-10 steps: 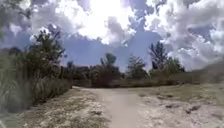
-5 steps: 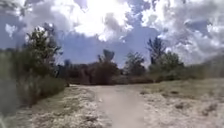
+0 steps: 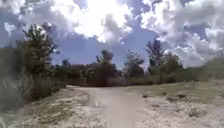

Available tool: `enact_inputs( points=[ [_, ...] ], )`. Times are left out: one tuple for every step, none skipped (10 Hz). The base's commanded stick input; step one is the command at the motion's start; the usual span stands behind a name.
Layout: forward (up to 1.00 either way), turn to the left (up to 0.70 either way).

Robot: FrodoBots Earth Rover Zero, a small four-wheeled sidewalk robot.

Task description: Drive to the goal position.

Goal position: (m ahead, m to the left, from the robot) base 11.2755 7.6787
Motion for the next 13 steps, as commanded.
enact_inputs(
  points=[
    [0.70,0.00],
    [0.70,0.00],
    [0.70,0.00],
    [0.70,0.00],
    [0.70,0.00],
    [0.70,0.00],
    [0.70,0.00],
    [0.70,0.00],
    [0.70,0.00],
    [0.70,0.00],
    [0.70,0.00],
    [0.70,0.25],
    [0.70,0.35]
  ],
)
